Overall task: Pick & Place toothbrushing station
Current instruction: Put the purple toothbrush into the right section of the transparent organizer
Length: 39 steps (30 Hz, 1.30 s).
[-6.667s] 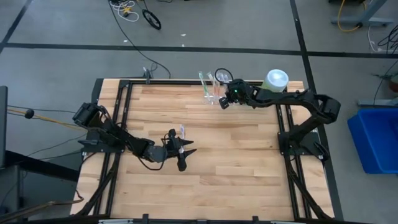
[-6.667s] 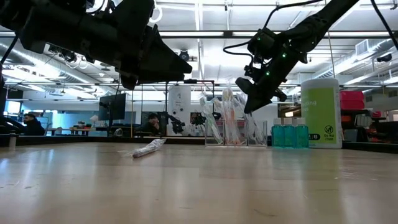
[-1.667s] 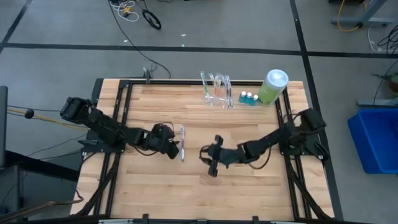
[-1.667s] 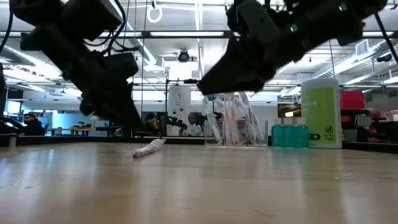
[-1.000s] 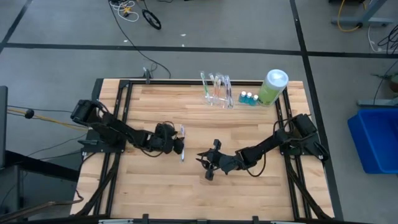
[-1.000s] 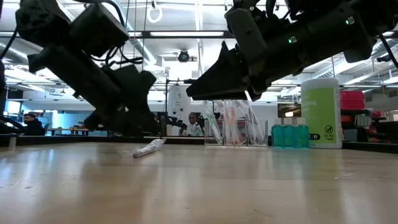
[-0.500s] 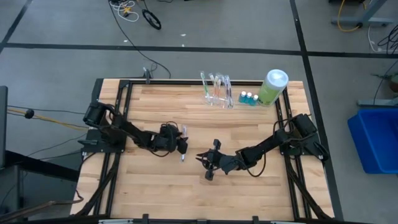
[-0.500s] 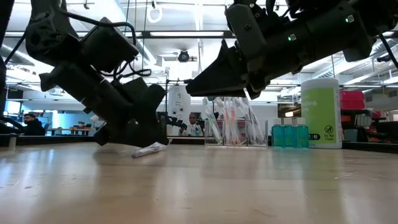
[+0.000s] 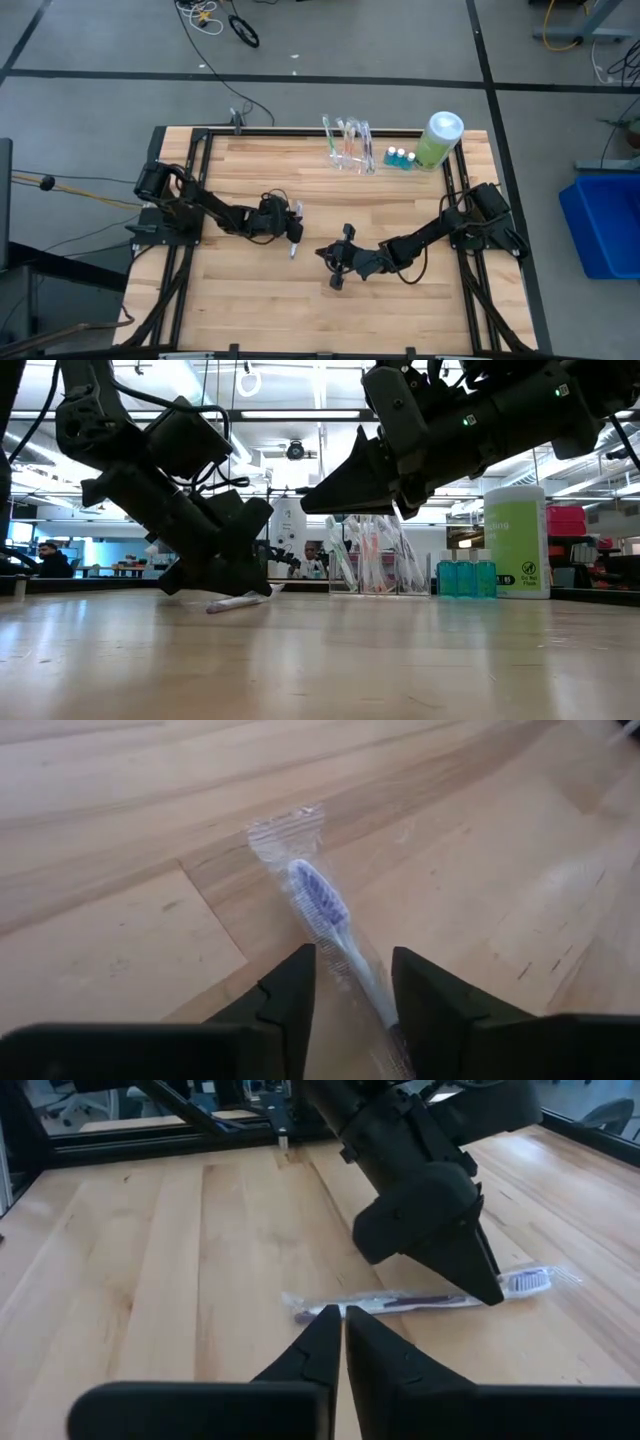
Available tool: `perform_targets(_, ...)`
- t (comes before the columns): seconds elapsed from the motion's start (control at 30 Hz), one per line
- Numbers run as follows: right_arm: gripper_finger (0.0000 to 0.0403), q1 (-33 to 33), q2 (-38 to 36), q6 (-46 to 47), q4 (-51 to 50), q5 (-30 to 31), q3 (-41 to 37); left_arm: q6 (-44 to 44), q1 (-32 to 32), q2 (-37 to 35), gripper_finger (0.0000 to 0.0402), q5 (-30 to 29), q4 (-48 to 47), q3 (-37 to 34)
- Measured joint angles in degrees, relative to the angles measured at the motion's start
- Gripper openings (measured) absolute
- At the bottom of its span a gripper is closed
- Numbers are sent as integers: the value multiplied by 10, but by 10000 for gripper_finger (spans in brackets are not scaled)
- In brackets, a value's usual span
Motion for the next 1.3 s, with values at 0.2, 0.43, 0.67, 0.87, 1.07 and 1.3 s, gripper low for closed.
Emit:
perform_targets(0.2, 11, 0, 0, 1, 0, 0, 0, 0, 1, 0, 83, 2, -3, 0)
perform_targets(0.43, 6, 0, 0, 1, 0, 0, 0, 0, 0, 0, 28, 11, -2, 0)
perform_targets(0.67, 44, 0, 0, 16, -3, 0, 0, 60, 0, -6, 4, -3, 36, 0)
perform_targets(0.87, 67, 0, 0, 39, -1, 21, -15, 140, -16, -41, 1, -9, 99, 18)
perform_targets(1.07, 100, -7, 1, 117, 43, 46, -71, 234, -62, -76, 1, -34, 199, 33)
perform_targets(1.3, 168, -14, 1, 116, 202, 47, -132, 360, -124, -81, 1, -106, 355, 36)
